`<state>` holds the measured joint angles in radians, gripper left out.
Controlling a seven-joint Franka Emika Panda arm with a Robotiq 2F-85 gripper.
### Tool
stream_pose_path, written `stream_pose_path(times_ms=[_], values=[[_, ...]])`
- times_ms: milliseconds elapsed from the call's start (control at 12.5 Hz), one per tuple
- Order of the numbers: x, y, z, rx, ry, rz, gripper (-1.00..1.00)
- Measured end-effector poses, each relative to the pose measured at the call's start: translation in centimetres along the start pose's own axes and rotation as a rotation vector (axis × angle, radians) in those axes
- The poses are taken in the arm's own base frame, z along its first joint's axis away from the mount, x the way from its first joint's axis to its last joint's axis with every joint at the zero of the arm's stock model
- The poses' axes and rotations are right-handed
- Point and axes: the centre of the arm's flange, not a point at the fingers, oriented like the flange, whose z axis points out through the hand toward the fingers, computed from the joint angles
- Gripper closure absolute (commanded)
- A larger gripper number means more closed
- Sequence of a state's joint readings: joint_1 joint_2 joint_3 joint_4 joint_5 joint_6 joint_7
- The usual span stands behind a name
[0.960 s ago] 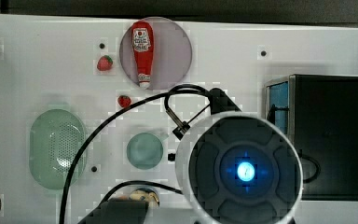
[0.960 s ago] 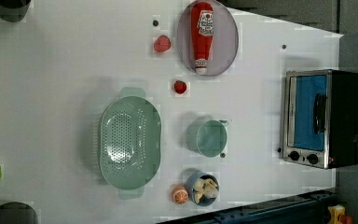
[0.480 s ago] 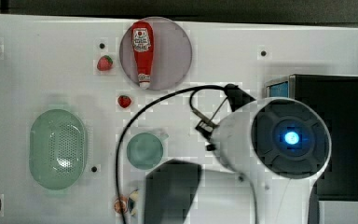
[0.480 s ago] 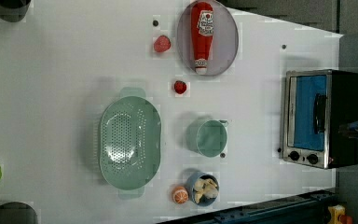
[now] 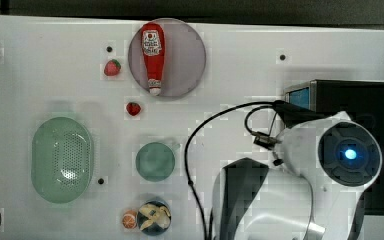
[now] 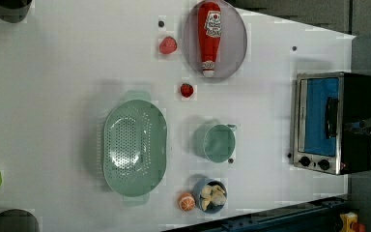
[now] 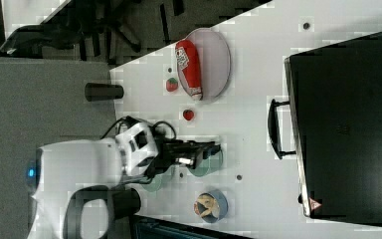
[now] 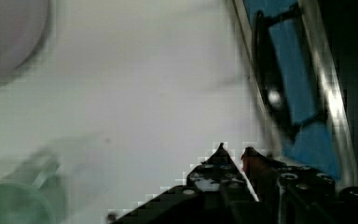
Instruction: Flap open oven.
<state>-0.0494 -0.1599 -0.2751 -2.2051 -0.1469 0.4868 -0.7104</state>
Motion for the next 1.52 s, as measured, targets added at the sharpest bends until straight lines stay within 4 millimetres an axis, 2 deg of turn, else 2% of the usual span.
stream_pose_path(times_ms=[320, 640, 800, 960, 1360, 1520], values=[[1.8, 3.6, 3.3, -0.017, 0.055, -0.082, 0.65], [2.8, 6.1, 8.0, -0.051, 0.041, -0.085, 0.65], [3.0, 6.6, 10.1, -0.062, 0.035, -0.09, 0.65], [3.0, 6.5, 11.3, -0.069, 0.019, -0.136, 0.65], [3.9, 6.1, 13.3, -0.089, 0.027, -0.162, 0.65], [4.0, 6.2, 13.2, -0.092, 0.039, -0.165, 0.65]])
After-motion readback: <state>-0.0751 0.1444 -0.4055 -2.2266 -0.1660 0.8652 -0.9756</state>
